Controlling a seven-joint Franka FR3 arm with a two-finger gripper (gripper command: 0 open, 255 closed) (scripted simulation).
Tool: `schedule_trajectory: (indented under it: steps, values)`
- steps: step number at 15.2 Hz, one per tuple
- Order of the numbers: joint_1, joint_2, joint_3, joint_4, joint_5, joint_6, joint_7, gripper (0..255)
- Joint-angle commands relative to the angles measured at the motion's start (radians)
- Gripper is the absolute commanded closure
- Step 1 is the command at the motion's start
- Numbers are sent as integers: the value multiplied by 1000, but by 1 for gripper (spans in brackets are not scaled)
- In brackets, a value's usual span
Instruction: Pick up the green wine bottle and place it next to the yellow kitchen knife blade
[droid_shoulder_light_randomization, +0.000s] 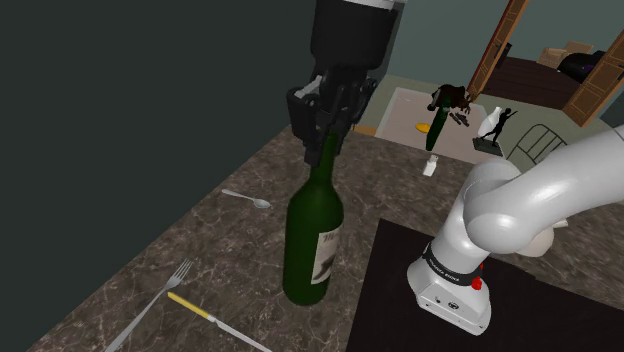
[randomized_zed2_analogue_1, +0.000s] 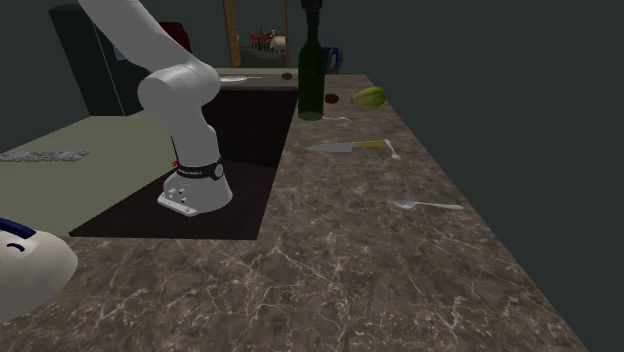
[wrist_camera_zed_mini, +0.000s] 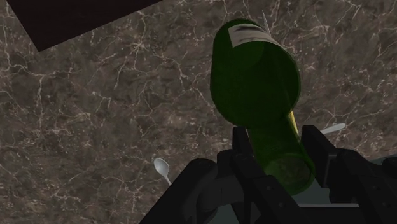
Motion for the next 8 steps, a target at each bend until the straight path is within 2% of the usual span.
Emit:
schedule_trajectory:
  steps: [1,8]
  values:
    - [4,-12,3,-37,6,27,-4,255]
    - [16,-37,20,-146,26,112,-14,255]
